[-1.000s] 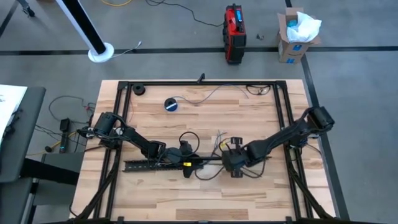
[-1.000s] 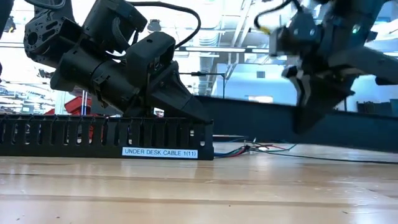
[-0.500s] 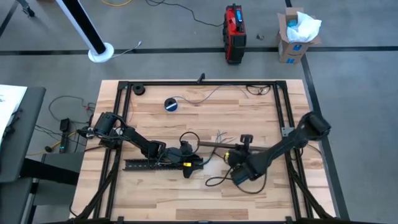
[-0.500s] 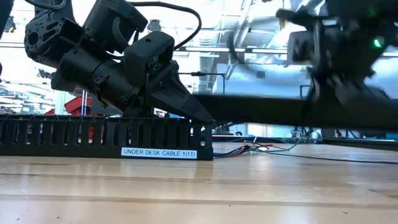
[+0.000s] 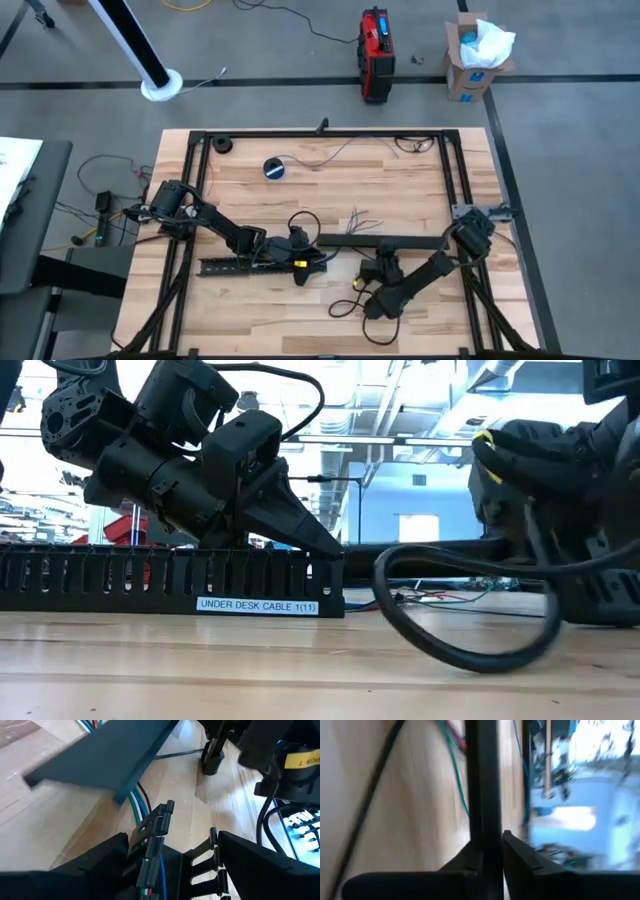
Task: Ziptie cables
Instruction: Close the black cable duct with the black cable duct cover
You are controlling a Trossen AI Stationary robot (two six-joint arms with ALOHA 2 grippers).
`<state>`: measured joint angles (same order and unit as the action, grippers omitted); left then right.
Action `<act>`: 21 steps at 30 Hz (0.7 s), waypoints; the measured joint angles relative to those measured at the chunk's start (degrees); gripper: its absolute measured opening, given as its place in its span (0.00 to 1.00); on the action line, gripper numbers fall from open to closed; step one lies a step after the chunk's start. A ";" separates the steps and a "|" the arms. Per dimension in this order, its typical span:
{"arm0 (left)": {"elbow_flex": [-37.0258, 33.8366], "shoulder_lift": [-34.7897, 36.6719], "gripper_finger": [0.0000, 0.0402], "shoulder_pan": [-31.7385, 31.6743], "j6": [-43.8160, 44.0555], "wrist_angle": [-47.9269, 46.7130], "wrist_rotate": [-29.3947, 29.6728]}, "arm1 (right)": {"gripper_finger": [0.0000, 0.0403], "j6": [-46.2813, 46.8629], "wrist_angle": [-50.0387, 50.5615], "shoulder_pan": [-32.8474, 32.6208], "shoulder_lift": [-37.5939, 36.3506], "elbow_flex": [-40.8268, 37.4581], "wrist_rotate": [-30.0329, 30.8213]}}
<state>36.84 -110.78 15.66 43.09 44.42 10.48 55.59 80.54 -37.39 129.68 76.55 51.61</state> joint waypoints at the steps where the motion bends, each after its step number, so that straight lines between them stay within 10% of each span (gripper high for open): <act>1: 0.00 0.00 0.74 0.00 -0.04 0.08 0.00 | 0.14 3.02 -0.37 -0.13 -0.87 0.43 0.06; 15: 0.00 -0.02 0.74 0.00 -1.68 0.11 -0.53 | 0.45 -9.30 -28.00 -1.10 -9.39 0.87 -16.45; 21: 0.00 -0.02 0.74 -0.02 -1.98 0.02 -1.25 | 0.55 2.06 -23.32 -3.03 -13.67 0.73 -9.43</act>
<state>36.84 -110.80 15.64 41.11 44.45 9.23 57.65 57.22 -40.42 116.02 77.28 42.19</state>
